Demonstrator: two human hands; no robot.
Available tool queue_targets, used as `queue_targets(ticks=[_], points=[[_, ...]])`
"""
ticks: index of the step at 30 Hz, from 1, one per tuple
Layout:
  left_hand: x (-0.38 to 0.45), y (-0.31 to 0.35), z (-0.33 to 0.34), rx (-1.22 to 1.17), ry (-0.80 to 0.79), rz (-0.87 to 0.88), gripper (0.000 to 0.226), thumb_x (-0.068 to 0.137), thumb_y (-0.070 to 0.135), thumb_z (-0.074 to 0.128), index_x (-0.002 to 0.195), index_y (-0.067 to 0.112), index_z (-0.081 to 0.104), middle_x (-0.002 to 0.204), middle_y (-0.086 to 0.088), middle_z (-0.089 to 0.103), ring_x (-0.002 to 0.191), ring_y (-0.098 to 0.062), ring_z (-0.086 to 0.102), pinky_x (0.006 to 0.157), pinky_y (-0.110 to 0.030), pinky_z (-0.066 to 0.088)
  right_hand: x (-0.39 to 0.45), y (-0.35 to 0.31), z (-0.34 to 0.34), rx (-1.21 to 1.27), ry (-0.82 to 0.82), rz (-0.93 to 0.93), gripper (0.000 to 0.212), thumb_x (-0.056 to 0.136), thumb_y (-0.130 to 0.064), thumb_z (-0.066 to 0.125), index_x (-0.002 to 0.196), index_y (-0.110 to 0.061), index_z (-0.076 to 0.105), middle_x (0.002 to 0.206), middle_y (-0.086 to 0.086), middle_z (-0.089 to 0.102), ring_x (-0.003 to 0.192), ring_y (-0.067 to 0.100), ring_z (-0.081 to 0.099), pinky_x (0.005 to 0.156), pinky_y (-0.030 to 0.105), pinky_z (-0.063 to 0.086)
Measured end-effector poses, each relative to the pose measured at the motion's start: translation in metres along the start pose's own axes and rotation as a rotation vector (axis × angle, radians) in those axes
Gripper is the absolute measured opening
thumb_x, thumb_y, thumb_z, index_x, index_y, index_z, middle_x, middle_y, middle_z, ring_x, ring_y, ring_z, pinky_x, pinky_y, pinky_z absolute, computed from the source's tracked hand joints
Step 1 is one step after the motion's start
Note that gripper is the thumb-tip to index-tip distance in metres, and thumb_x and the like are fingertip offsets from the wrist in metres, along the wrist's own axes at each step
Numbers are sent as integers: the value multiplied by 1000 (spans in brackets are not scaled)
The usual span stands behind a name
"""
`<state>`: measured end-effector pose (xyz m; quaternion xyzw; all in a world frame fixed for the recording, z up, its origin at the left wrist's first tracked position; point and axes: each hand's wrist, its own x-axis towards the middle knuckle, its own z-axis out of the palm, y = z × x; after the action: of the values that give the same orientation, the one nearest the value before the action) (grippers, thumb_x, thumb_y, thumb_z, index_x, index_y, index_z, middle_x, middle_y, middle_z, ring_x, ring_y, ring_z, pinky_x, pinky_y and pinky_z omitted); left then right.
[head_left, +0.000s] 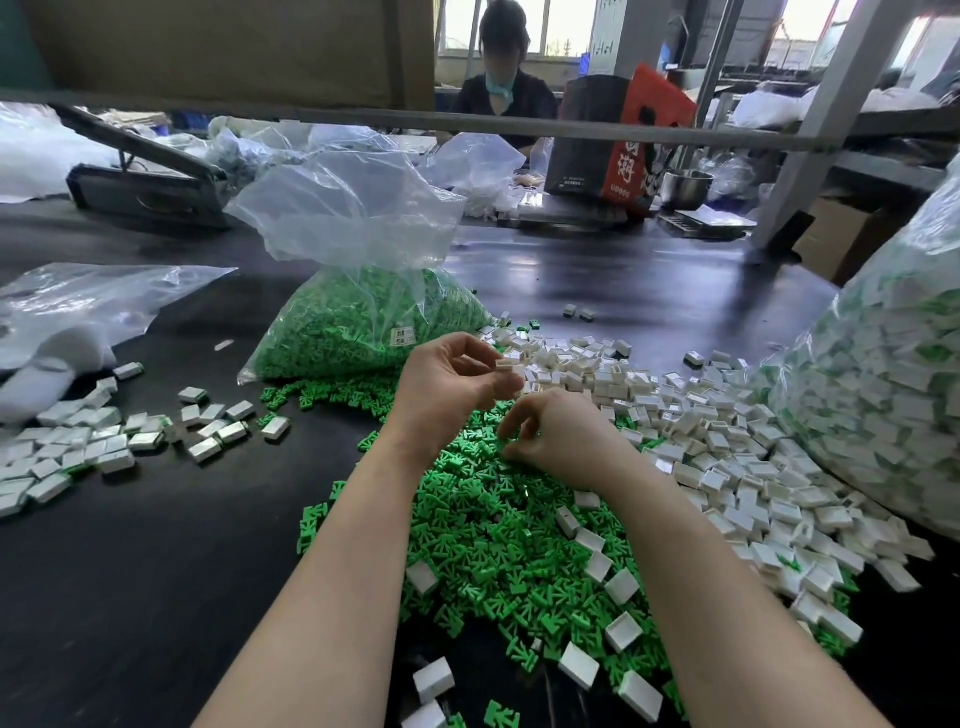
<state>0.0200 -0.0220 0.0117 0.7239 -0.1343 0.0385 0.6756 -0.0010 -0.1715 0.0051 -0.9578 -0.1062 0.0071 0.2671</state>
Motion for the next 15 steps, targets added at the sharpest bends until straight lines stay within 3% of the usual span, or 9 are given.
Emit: queue_targets(ticks=[4,8,11,15], points=[[0,0,-1,-57,-23,6,18,74,17,80,88,12,70,77,-5,75,70,-15,72,61,-22,55,-1,4,-3,137,66,26,8,88,-14,70,94,-13,75,89,1,75,80,11,68,82,29,57],[1,-2,-2,-121,-11,-5,16,76,14,77,92,13,72,79,-6,75,71,-16,71,68,-25,57,-3,11,-11,473,195,60,12,86,-6,71,97,-11,74,86,3,73,74,12,67,67,17,54],[3,-4,-4,-167,-11,-29,17,77,13,76,94,12,71,81,-7,75,74,-18,71,68,-24,57,-5,11,-17,750,223,97,14,85,-2,71,93,-13,73,82,1,72,65,0,65,57,10,48],[3,-5,-3,-171,-7,-56,27,75,17,76,97,5,69,80,-5,74,75,-16,71,67,-23,56,-6,7,-21,1002,259,81,13,84,2,69,94,-5,73,75,1,69,55,-1,57,51,13,43]])
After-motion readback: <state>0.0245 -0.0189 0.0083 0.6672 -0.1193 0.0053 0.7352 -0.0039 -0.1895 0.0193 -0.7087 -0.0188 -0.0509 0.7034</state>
